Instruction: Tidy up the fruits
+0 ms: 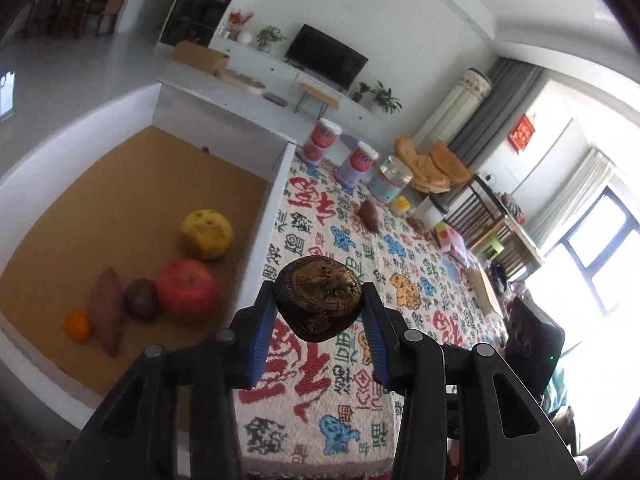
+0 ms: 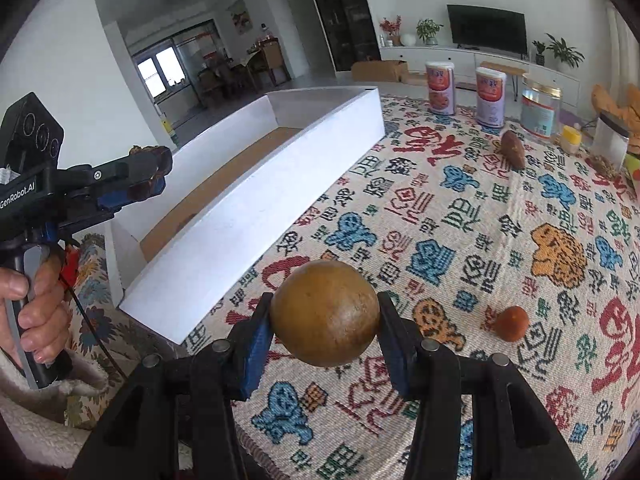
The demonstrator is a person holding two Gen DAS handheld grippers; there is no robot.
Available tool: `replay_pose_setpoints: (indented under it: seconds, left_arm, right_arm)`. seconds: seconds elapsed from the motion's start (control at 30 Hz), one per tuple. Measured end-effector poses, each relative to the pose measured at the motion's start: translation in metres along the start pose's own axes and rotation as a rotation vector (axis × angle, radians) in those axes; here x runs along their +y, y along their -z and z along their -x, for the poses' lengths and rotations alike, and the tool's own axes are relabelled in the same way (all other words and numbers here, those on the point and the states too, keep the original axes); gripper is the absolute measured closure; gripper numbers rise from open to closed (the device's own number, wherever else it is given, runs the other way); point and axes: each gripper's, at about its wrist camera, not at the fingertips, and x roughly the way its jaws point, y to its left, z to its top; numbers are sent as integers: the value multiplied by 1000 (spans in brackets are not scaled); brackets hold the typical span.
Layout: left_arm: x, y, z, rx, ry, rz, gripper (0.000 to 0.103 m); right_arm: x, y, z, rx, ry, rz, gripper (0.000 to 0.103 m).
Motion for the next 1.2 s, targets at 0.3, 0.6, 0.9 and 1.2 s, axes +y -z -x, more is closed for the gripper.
replay_pose_setpoints:
  seconds: [0.3,0.6,0.9,1.2]
  left_arm:
    - [117,-12,-8,54,-320,185,60]
    - [129,0,-20,46,-415,159,26]
    - [67,7,-8,-74,-365,39,13]
    - [-58,48,-52,5,-180,-216,8]
  right_arm:
    - [151,-56,-94,114,-235,232,54]
    - [180,-49,-135,189,-73,333,42]
    - [104,-45,-48,-75,6,206,9]
    - [-91,52,10,-26,346,-97,7]
